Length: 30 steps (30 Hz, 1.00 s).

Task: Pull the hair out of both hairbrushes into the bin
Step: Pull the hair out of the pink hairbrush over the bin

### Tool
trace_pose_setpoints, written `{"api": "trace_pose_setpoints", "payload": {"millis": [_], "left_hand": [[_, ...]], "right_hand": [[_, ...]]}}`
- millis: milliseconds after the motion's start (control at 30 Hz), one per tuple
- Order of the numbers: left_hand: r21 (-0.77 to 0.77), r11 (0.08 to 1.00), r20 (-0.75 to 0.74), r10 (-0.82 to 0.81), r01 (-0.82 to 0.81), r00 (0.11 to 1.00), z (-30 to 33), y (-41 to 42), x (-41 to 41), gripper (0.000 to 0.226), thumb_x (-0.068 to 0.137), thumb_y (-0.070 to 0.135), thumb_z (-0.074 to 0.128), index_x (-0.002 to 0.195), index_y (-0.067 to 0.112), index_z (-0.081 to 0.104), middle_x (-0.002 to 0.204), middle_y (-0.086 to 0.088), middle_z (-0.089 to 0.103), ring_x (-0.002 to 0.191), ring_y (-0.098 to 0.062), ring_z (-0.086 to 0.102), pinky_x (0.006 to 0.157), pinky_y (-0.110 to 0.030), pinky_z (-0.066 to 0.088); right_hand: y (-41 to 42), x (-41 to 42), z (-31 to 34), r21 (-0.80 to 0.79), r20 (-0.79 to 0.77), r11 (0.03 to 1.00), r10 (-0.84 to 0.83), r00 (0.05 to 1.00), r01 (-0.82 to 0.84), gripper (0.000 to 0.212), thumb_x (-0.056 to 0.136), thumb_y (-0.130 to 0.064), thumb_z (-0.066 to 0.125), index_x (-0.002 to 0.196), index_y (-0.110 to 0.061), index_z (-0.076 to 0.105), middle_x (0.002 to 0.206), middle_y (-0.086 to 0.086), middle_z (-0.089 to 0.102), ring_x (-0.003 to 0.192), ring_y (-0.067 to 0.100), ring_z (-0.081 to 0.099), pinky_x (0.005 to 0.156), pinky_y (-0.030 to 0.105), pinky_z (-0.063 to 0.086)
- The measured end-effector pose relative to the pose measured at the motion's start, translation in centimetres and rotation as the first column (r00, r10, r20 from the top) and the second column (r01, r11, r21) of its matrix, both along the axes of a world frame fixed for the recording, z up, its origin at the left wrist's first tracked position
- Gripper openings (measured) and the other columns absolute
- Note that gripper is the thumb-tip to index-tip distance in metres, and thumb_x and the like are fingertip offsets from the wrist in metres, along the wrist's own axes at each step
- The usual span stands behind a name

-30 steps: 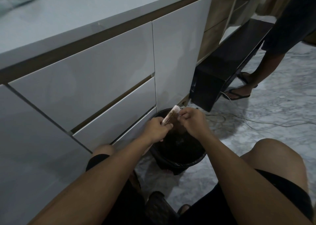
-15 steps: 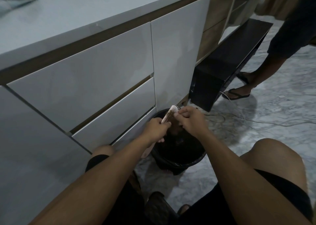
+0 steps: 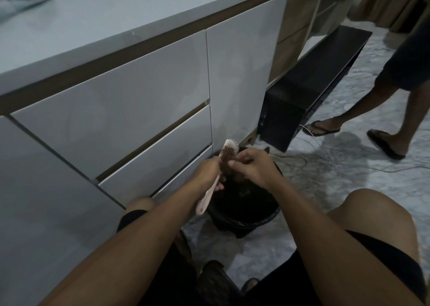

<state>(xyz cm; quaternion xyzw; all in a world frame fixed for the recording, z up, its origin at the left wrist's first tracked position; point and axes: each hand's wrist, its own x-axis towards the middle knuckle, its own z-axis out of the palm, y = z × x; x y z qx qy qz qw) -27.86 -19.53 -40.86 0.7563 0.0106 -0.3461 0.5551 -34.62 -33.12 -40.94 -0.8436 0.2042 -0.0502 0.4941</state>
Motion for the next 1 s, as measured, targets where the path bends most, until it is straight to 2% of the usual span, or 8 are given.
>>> {"api": "trace_pose_setpoints", "payload": {"millis": [100, 267, 467, 533, 667, 767, 833, 1000], "left_hand": [[-0.012, 1.0, -0.017, 0.011, -0.011, 1.0, 0.1, -0.2, 0.0, 0.034, 0.09, 0.027, 0.041, 0.068, 0.008, 0.058, 0.059, -0.016, 0.055, 0.04, -0.026, 0.048, 0.042, -0.024, 0.034], [0.008, 1.0, -0.003, 0.005, -0.005, 1.0, 0.1, -0.2, -0.1, 0.04, 0.094, 0.038, 0.046, 0.074, 0.007, 0.061, 0.061, -0.014, 0.058, 0.039, -0.024, 0.049, 0.041, -0.025, 0.036], [0.035, 0.999, 0.049, 0.021, -0.023, 0.999, -0.3, 0.1, 0.1, 0.035, 0.098, 0.035, 0.047, 0.082, 0.005, 0.056, 0.067, -0.014, 0.056, 0.037, -0.022, 0.049, 0.037, -0.022, 0.036], [0.041, 0.999, 0.055, 0.024, -0.026, 0.998, -0.2, 0.0, 0.1, 0.035, 0.098, 0.035, 0.047, 0.08, 0.006, 0.056, 0.067, -0.014, 0.056, 0.037, -0.023, 0.049, 0.037, -0.023, 0.036], [0.043, 0.999, 0.068, 0.011, -0.014, 0.998, 0.2, -0.3, -0.2, 0.034, 0.098, 0.033, 0.047, 0.08, 0.006, 0.056, 0.064, -0.015, 0.053, 0.035, -0.022, 0.05, 0.036, -0.022, 0.036], [0.03, 0.999, 0.071, 0.024, -0.027, 0.997, 0.3, -0.3, -0.4, 0.034, 0.098, 0.031, 0.046, 0.079, 0.005, 0.056, 0.067, -0.016, 0.053, 0.031, -0.019, 0.05, 0.033, -0.019, 0.035], [0.023, 0.999, 0.087, 0.028, -0.031, 0.996, 0.2, -0.1, -0.3, 0.037, 0.099, 0.031, 0.045, 0.073, 0.007, 0.054, 0.066, -0.014, 0.054, 0.029, -0.017, 0.049, 0.031, -0.018, 0.033], [0.015, 0.998, 0.091, 0.058, -0.059, 0.994, 0.5, 0.1, -0.1, 0.036, 0.1, 0.032, 0.044, 0.081, 0.005, 0.058, 0.068, -0.013, 0.057, 0.035, -0.02, 0.049, 0.036, -0.022, 0.035]], "right_hand": [[0.4, -0.3, 0.3, -0.066, 0.004, 0.996, 0.053, 0.999, -0.053, 0.036, 0.065, -0.034, 0.088, 0.092, -0.019, 0.069, 0.091, -0.006, 0.072, 0.085, 0.008, 0.066, 0.074, 0.021, 0.049], [0.2, -0.3, 0.4, -0.178, 0.016, 0.984, -0.003, 1.0, 0.006, 0.01, 0.078, -0.013, 0.077, 0.081, -0.019, 0.069, 0.075, -0.003, 0.069, 0.076, 0.016, 0.067, 0.072, 0.029, 0.051], [-0.5, -0.1, 0.6, -0.212, 0.047, 0.955, -0.203, 0.978, 0.209, 0.028, 0.078, -0.008, 0.069, 0.066, -0.03, 0.057, 0.066, -0.012, 0.058, 0.066, 0.009, 0.058, 0.067, 0.024, 0.046], [-0.3, -0.2, 0.6, -0.207, 0.026, 0.964, -0.164, 0.986, 0.166, 0.028, 0.077, -0.006, 0.069, 0.071, -0.031, 0.058, 0.072, -0.012, 0.06, 0.073, 0.011, 0.06, 0.069, 0.024, 0.047], [0.3, -0.5, 1.0, -0.084, 0.014, 0.994, 0.076, 0.997, -0.075, 0.034, 0.071, -0.016, 0.081, 0.101, -0.023, 0.066, 0.097, -0.009, 0.068, 0.093, 0.01, 0.063, 0.083, 0.022, 0.048], [0.5, -0.6, 1.2, -0.17, 0.071, 0.981, 0.11, 0.991, -0.096, 0.018, 0.073, -0.019, 0.082, 0.09, -0.017, 0.075, 0.083, -0.012, 0.067, 0.078, -0.001, 0.06, 0.072, 0.015, 0.043], [0.4, -0.5, 1.3, -0.178, 0.081, 0.984, 0.024, 0.996, -0.009, 0.007, 0.078, -0.01, 0.077, 0.079, -0.016, 0.075, 0.07, -0.012, 0.065, 0.067, -0.003, 0.058, 0.065, 0.012, 0.041], [-0.1, 0.0, 0.8, -0.216, 0.039, 0.963, -0.156, 0.987, 0.161, 0.017, 0.077, -0.004, 0.07, 0.073, -0.019, 0.075, 0.076, -0.001, 0.072, 0.078, 0.018, 0.068, 0.078, 0.033, 0.055]]}}
